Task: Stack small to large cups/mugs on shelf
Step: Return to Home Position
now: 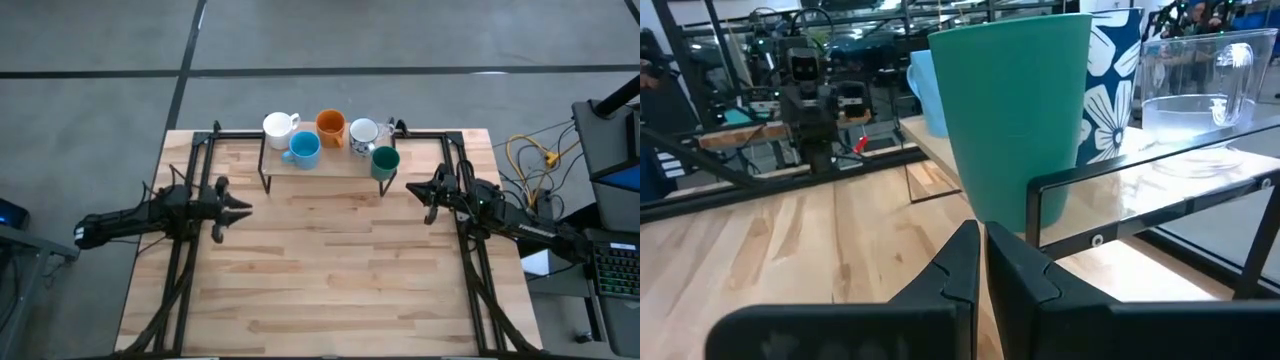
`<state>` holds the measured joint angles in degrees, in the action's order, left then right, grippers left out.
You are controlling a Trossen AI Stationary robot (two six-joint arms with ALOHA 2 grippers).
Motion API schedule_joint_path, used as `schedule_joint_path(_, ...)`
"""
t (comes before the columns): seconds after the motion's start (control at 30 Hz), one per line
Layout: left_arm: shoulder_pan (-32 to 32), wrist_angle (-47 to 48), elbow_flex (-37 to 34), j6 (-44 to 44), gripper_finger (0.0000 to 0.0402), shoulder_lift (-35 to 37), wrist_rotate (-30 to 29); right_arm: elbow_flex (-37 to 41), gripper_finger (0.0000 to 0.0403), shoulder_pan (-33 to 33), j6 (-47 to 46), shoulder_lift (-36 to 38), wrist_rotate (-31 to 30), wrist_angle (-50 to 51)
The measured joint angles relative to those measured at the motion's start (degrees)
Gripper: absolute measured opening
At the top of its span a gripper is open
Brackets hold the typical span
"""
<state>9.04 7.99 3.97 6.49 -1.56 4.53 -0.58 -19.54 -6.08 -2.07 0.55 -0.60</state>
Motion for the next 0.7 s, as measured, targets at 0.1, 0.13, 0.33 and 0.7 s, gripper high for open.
schedule_joint_path(0.1,-0.03,-1.67,-0.09,0.65,0.0079,-0.12,4.13,0.00,0.0013,0.00,-0.44,0.00,-0.16,-0.02)
schedule_joint_path(0.13,-0.02,-2.13,-0.09,0.69,0.0079,0.02,3.92,0.00,0.0013,0.01,-0.96,0.00,-0.30,-0.02)
schedule_joint_path(0.33,-0.02,-4.44,0.02,0.69,0.0079,-0.11,-0.30,0.00,0.0013,-0.01,-2.55,0.00,-0.64,-0.04)
schedule_joint_path(0.7,-0.02,-4.51,0.01,0.62,0.0079,-0.28,-1.62,0.00,0.0013,0.01,-4.88,0.00,-0.65,-0.04)
